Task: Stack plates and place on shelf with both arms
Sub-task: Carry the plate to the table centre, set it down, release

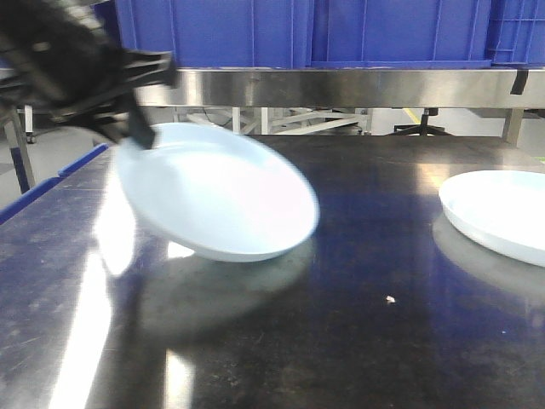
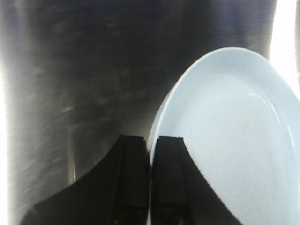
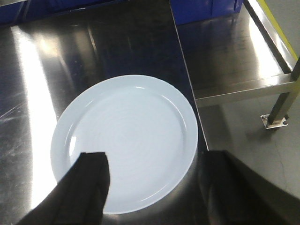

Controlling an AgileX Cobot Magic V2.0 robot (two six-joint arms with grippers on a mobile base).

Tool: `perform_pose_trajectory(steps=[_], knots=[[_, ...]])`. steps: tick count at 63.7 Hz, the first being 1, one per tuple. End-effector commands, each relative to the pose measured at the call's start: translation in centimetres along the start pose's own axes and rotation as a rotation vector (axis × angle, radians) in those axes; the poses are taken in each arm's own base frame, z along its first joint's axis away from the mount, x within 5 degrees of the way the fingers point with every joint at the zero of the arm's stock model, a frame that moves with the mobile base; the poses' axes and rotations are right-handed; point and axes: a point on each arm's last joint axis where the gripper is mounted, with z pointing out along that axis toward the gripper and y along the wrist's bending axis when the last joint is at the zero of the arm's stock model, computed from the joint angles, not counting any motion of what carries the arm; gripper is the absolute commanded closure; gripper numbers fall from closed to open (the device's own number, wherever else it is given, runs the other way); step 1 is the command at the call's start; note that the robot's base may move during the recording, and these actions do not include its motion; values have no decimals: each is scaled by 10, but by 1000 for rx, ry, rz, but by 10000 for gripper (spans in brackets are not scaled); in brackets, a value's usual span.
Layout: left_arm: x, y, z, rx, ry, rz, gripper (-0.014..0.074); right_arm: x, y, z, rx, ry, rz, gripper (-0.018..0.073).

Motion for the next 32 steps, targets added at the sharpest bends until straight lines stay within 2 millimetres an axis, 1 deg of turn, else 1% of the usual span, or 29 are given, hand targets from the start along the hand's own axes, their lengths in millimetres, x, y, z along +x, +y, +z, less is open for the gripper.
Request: perform_pose_trajectory(steps=[1,10,17,23,24,32], knots=[[-28,-22,-11,60,-139,7,496,-18,4,-5,-22,-105,-22,41],[-43,-40,10,90,-127,25,496,-18,4,-5,-22,-105,-22,41],[-52,-51,29,104,-108,37,496,-18,4,-5,-22,-104,-22,41],[-59,-58,42,111,-95,45,496,-18,4,-5,-22,-104,-22,41],[-59,-58,46,110,-88,45,496,-18,4,-5,-22,-104,-22,41],[-63,-59,59,109,-72,46,496,-18,4,-5,-22,-103,-22,41]])
